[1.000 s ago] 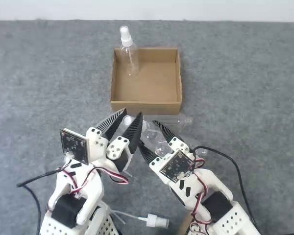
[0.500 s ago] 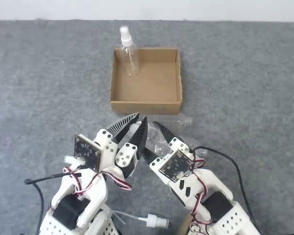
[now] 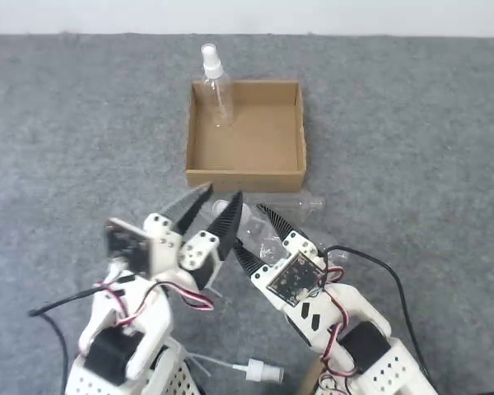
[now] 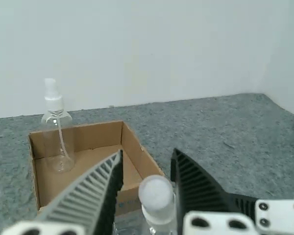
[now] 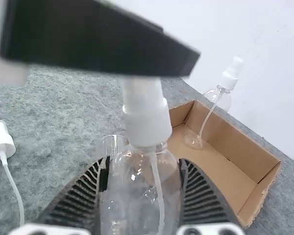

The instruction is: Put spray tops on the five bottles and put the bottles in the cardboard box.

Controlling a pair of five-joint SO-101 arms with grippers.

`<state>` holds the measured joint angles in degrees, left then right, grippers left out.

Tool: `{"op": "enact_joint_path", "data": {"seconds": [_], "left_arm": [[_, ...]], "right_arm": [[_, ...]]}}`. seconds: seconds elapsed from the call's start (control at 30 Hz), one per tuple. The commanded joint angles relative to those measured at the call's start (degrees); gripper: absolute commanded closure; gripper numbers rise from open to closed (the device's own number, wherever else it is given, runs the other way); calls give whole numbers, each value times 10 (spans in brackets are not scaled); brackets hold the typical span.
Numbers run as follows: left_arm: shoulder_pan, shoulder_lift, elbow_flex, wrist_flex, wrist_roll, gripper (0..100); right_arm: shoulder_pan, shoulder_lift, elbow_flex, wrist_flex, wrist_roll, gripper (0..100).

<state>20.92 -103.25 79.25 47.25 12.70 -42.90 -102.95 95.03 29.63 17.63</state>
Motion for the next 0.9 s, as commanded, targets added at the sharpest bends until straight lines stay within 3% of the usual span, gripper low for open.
{"op": "enact_joint_path", "data": {"seconds": [0.0,0.27,0.43,0.67,0.87], "left_arm": [[-34,-10,-74,46,60,806],[-118,-10,-99,51,92,793],[-176,-10,-83,14,121,794],[-184,-10,-26,-62,133,794],[-182,-10,13,-113,133,794]], "right_arm": [[-2,-11,13,0,11,991],[-1,-11,13,1,11,991],[0,-11,12,0,11,991],[44,-12,-15,0,6,991],[42,-12,-26,-1,5,991]]}}
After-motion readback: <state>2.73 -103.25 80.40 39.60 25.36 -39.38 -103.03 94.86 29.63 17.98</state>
